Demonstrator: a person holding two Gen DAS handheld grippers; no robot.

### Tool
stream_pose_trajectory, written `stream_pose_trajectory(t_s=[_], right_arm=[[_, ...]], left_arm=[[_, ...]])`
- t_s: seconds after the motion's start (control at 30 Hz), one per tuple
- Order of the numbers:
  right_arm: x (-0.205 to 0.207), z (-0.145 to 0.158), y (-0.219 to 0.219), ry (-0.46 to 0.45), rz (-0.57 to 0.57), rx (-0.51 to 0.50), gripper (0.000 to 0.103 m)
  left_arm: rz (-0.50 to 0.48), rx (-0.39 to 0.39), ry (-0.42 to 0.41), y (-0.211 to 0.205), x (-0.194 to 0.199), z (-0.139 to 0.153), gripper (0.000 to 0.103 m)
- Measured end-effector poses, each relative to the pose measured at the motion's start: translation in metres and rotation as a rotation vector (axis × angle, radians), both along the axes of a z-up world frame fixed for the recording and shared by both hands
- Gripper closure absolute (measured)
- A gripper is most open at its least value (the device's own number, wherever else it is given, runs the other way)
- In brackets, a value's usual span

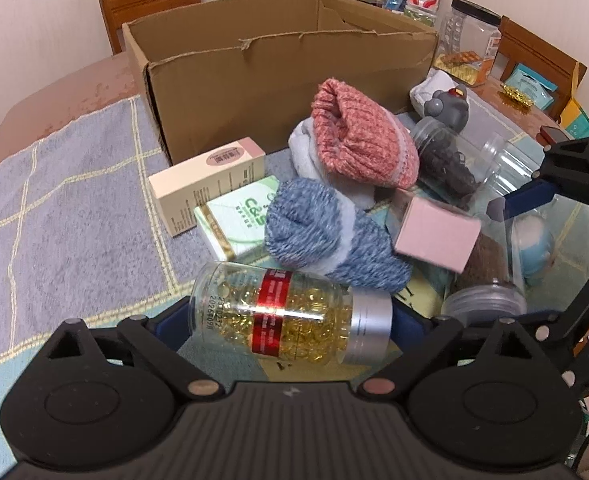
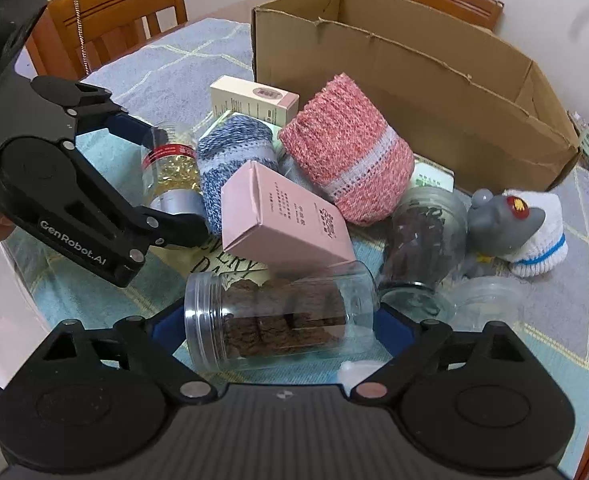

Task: Organize objects
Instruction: 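Grasp the gold-capsule bottle with left tool while right tool grasps the cookie jar, then carry both held jars over the cardboard box and open both tools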

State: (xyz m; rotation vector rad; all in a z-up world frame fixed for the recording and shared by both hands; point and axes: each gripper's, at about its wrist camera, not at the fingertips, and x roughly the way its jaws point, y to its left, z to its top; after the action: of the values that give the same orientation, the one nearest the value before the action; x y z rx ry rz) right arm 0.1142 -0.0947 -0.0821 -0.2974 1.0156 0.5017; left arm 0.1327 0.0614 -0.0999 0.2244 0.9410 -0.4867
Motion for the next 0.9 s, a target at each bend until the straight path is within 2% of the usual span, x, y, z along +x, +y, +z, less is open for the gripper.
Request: stream_pose_trajectory(t_s=[0.27,0.57,0.73,0.9], right_arm=[[-0.001,0.015,-0.003,0.017,-0.033,-0.018,0.006],[0.006,0.042,-0.011,0.026,-0.159,0.015,0.006],[0.019,0.065,-0.016,0.001,-0.191,0.023,0.006],[0.042,0.083,-0.023,-0.036,-0.165,0.036,0.006]], left_arm=[[-0.002,0.005,0.020,0.017,-0.010,0.019,0.007],[0.015,-0.006,0.039,0.025,0.004,0.052,0.007],[0.044,-0.015,0.013,0.023,0.021,0.077,0.007],[0.093,-0.018,-0.040,0.012,0.042,0.101,0.007]])
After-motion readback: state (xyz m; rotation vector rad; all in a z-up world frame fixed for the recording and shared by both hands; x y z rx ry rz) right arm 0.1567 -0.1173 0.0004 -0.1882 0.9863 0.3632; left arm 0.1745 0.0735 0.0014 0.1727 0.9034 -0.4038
